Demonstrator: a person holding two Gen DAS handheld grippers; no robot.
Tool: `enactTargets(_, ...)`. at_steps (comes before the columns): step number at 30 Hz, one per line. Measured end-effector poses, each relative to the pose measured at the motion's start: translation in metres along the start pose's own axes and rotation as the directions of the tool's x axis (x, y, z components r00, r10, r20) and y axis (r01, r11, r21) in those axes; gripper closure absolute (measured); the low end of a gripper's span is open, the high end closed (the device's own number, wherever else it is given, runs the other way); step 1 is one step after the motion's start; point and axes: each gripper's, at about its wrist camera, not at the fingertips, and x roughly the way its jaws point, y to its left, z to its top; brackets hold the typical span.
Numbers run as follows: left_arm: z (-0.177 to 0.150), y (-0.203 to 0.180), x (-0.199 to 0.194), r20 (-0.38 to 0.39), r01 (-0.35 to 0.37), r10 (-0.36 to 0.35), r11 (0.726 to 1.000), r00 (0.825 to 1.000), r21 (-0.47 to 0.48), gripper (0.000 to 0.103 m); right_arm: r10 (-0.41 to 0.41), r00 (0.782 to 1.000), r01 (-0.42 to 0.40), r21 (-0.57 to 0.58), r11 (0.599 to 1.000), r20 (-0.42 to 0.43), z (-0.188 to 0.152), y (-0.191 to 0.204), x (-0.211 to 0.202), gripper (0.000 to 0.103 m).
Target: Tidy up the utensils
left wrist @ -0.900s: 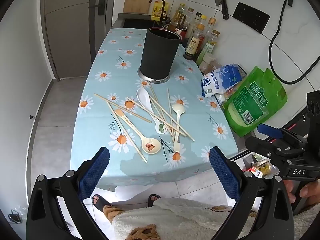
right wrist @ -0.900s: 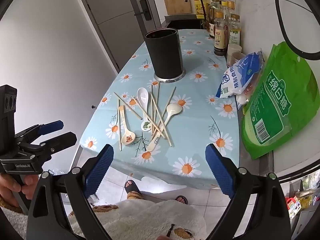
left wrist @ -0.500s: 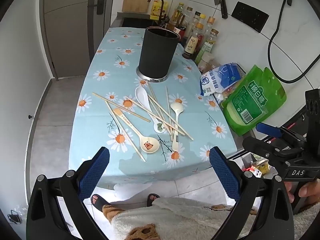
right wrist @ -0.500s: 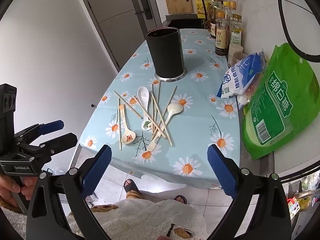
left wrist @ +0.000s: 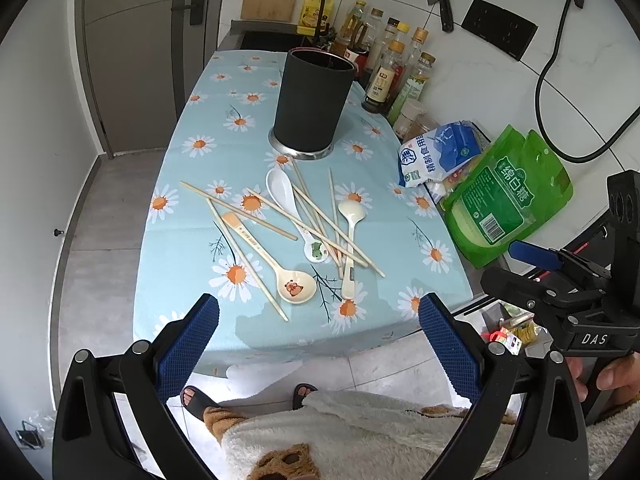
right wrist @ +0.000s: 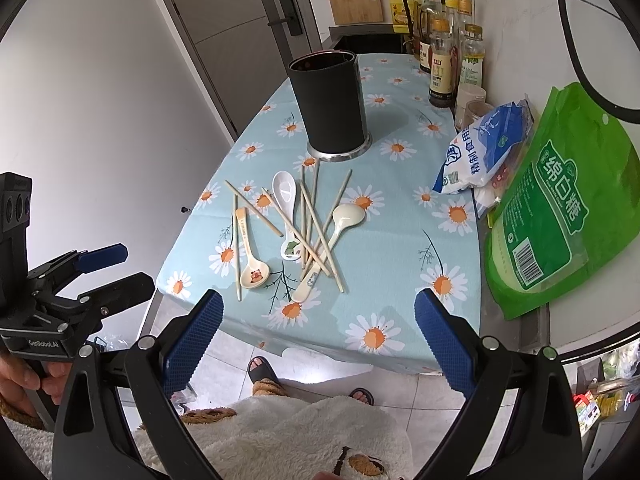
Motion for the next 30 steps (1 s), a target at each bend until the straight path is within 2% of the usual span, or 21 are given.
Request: enactTargets(30,0.001,-0.0011,0.0028,-0.008,-0.001,0.001,1.0,1.0,0.007,0.007,-0.001,1.0,0.001,0.008,1.0,-0.003,0.0006,0.0001,0.0016,0.007)
